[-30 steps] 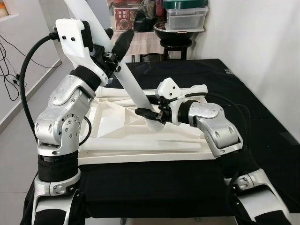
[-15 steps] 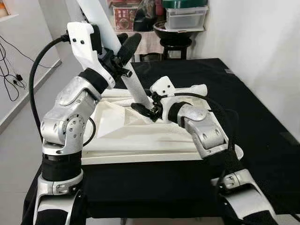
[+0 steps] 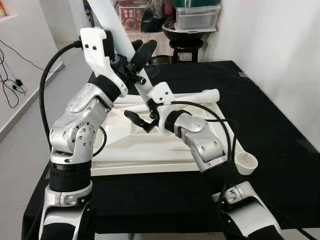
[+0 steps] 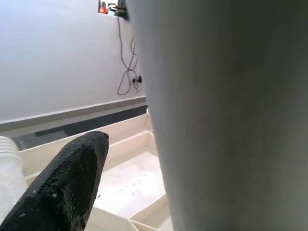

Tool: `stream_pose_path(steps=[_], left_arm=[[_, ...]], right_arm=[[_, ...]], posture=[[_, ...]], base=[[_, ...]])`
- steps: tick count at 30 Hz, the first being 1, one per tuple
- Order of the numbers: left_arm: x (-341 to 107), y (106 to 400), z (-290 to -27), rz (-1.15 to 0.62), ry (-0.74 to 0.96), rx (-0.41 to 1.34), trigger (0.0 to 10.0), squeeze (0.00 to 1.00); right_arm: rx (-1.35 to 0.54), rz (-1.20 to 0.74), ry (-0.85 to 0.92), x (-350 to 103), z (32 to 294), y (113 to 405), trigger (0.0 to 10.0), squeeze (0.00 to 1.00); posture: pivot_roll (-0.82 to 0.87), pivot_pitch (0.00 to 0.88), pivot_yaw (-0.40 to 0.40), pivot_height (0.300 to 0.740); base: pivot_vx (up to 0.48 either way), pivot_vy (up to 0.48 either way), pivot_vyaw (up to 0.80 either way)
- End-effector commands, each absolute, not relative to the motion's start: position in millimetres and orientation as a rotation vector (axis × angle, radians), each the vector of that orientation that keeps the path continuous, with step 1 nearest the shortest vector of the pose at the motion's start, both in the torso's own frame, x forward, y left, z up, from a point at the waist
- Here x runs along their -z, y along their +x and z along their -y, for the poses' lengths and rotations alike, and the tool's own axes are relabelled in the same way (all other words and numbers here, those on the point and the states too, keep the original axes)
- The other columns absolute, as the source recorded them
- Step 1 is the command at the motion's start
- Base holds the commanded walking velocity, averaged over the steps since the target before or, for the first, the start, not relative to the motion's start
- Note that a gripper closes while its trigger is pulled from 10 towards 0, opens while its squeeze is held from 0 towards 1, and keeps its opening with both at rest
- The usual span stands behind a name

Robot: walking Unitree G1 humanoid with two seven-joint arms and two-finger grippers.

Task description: Building children table

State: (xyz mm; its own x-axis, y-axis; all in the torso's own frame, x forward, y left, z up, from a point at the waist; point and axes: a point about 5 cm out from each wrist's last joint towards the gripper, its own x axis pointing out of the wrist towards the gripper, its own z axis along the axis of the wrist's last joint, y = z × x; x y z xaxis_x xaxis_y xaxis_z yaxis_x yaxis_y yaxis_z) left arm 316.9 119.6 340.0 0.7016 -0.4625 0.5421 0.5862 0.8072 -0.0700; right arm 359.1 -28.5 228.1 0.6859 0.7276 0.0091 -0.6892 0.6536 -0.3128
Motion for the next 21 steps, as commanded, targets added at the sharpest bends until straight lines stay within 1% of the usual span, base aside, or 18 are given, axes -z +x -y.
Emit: stream_pose_path(steps=[1,4,9,11,12,14,15,21], left_arm=[[-349.3,314.0,-112.9,0.573,-0.266,0.630,0.0,0.00],[-353.2,314.9,-108.9,0.581,-0.277,0.648,0.0,0.00],[-357.0,315.2,-105.2,0.589,-0.283,0.663,0.0,0.00],[-359.6,314.7,-102.0,0.596,-0.289,0.677,0.0,0.00],[-359.6,314.7,-102.0,0.596,-0.289,0.677,0.0,0.00],[-360.6,314.0,-97.3,0.597,-0.291,0.697,0.0,0.00],[-360.3,314.0,-96.6,0.596,-0.291,0.700,0.0,0.00],[-358.1,314.6,-95.8,0.589,-0.298,0.705,0.0,0.00]], right_arm=[[-0.836,0.158,-0.335,-228.5,14.5,356.9,10.0,0.00],[-0.791,0.167,-0.437,-218.5,11.1,359.4,10.0,0.00],[-0.733,0.124,-0.459,-212.7,14.1,366.0,10.0,0.00],[-0.681,0.085,-0.478,-208.6,19.0,372.4,10.0,0.00],[-0.681,0.085,-0.478,-208.6,19.0,372.4,10.0,0.00],[-0.585,0.020,-0.448,-205.6,30.5,382.9,10.0,0.00],[-0.568,0.010,-0.437,-205.3,32.8,384.5,10.0,0.00],[-0.514,0.025,-0.350,-210.4,43.2,391.4,10.0,0.00]], posture=[[-0.11,0.000,0.047,0.740],[-0.11,0.000,0.049,0.740],[-0.11,0.000,0.047,0.740],[-0.11,0.000,0.047,0.740],[-0.11,0.000,0.047,0.740],[-0.11,0.000,0.049,0.740],[-0.11,0.000,0.049,0.740],[-0.11,0.000,0.048,0.740]], base=[[0.000,0.000,0.00],[0.000,0.000,0.00],[0.000,0.000,0.00],[0.000,0.000,0.00],[0.000,0.000,0.00],[0.000,0.000,0.00],[0.000,0.000,0.00],[0.000,0.000,0.00]])
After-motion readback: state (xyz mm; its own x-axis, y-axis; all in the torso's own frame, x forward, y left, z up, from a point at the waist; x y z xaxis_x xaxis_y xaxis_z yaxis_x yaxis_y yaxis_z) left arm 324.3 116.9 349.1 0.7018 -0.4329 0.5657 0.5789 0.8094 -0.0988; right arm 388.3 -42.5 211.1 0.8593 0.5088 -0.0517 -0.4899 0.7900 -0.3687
